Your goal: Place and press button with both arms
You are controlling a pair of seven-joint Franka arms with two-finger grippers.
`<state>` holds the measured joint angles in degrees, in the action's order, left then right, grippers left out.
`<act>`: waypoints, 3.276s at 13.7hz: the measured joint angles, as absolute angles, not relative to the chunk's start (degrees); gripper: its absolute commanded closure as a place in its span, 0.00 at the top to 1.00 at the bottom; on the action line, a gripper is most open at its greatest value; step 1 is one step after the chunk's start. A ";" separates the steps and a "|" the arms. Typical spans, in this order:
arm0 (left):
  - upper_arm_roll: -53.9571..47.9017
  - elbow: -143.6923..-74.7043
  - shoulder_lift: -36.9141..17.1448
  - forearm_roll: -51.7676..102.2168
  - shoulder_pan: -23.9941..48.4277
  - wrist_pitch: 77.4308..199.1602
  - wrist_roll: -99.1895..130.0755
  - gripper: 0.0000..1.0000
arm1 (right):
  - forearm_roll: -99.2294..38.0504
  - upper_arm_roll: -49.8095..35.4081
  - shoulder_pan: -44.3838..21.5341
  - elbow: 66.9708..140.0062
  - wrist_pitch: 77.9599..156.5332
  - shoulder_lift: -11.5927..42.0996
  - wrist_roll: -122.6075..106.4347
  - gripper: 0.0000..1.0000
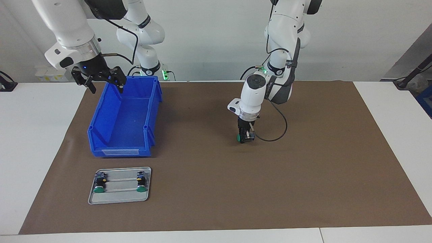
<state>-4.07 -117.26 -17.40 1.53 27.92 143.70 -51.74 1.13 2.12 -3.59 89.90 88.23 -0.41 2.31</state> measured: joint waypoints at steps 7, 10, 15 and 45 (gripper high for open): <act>-4.07 -113.91 -18.98 34.17 24.62 144.21 -72.73 0.02 | 1.13 2.12 -3.59 89.90 88.23 -0.41 2.31 1.00; -4.08 -114.04 -19.30 46.13 23.48 144.18 -82.87 0.04 | 1.13 2.12 -3.59 89.90 88.23 -0.41 2.31 1.00; -4.38 -115.34 -19.41 62.04 23.48 144.18 -94.30 0.00 | 1.13 2.12 -3.59 89.90 88.23 -0.41 2.31 1.00; -4.22 -136.93 -9.07 92.15 6.52 111.57 -137.81 0.27 | 1.13 2.12 -3.59 89.90 88.23 -0.41 2.31 1.00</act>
<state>-4.22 -136.93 -9.07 92.15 6.52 111.57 -137.81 1.13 2.12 -3.59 89.90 88.23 -0.41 2.31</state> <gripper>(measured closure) 0.674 0.000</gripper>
